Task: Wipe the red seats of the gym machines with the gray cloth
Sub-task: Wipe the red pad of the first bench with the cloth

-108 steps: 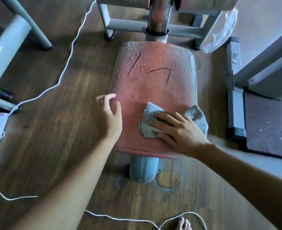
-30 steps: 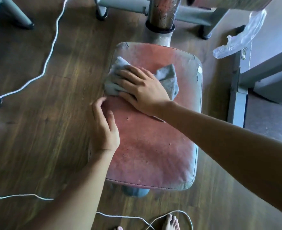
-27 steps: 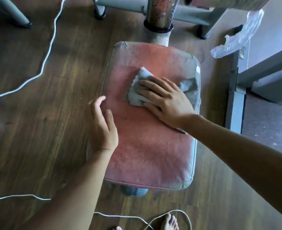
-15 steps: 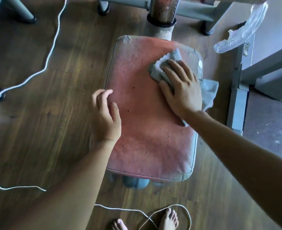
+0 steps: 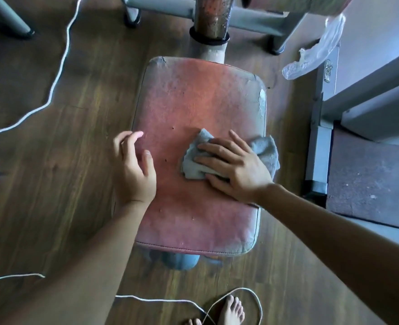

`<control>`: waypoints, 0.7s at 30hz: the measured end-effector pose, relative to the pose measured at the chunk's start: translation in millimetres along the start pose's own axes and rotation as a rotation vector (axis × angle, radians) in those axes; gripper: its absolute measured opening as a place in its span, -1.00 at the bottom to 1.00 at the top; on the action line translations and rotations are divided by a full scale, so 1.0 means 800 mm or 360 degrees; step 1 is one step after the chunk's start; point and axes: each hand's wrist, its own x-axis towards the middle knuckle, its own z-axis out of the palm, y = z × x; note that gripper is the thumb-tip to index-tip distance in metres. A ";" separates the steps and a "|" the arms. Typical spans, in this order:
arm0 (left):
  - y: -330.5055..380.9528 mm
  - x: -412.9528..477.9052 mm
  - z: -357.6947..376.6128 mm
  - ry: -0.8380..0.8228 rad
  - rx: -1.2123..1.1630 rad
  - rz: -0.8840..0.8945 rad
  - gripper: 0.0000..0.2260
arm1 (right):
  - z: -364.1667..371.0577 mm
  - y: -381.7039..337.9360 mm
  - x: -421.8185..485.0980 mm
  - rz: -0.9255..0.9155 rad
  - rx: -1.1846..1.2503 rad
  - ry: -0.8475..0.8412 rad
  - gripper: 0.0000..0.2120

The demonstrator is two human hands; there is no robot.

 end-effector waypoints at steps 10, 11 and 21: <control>-0.004 -0.005 0.002 -0.0021 0.0065 0.0010 -0.67 | 0.006 0.043 0.027 0.0198 -0.0113 0.0291 -0.65; -0.004 -0.005 0.002 -0.0030 0.0073 0.0033 -0.67 | 0.007 0.045 0.028 0.0198 -0.0129 0.0311 -0.65; 0.048 -0.082 0.008 -0.0078 0.0296 -0.0063 -0.74 | 0.013 0.056 0.033 0.0137 -0.0080 0.0545 -0.69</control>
